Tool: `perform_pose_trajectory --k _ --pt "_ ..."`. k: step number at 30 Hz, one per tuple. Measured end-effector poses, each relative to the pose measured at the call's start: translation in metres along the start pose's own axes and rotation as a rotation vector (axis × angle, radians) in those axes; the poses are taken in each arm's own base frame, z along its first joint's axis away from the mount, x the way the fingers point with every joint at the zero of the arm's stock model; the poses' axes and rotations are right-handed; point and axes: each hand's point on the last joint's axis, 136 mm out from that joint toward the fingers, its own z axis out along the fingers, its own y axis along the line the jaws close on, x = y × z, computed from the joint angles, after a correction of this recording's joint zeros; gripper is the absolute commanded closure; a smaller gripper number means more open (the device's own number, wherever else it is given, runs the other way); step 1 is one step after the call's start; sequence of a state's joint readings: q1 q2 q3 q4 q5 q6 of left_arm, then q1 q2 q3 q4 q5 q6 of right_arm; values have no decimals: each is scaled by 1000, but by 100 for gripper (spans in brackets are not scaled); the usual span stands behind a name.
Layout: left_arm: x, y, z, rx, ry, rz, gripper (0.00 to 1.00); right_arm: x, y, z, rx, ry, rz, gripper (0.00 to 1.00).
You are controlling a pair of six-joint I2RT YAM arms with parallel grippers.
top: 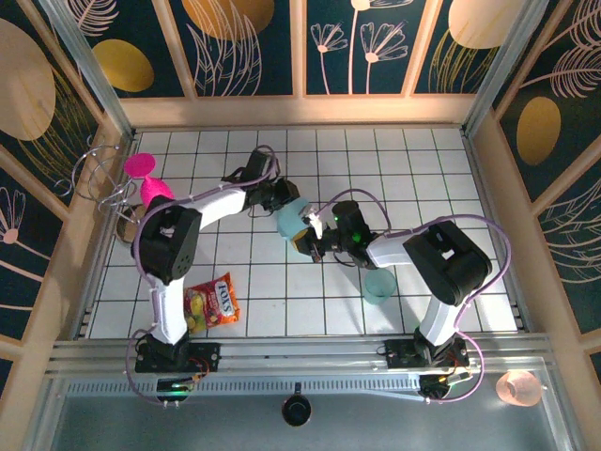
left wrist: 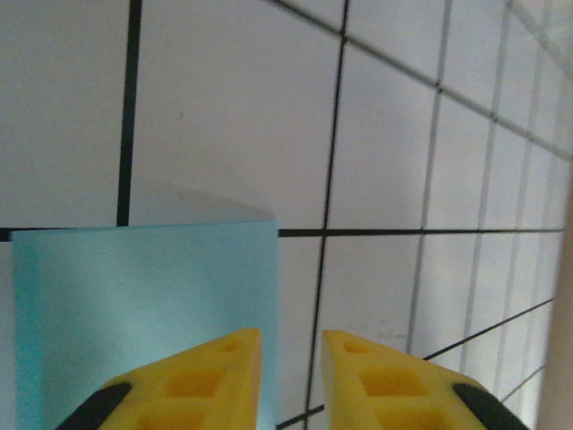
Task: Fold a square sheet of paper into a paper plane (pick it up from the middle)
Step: Third fold the triangle at the center of the table.
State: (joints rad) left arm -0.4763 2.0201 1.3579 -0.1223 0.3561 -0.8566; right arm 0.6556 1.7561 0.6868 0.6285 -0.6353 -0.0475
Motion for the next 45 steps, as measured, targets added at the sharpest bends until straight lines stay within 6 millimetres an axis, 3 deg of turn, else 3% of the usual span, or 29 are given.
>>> perform_pose_trajectory --k 9,28,45 --pt "18 40 32 -132 90 17 86 -1 -10 -5 12 -8 95 100" --pt "15 40 33 -137 91 46 90 9 -57 -5 167 37 314 100" --pt "12 33 29 -123 87 56 85 26 -74 -2 233 96 364 100"
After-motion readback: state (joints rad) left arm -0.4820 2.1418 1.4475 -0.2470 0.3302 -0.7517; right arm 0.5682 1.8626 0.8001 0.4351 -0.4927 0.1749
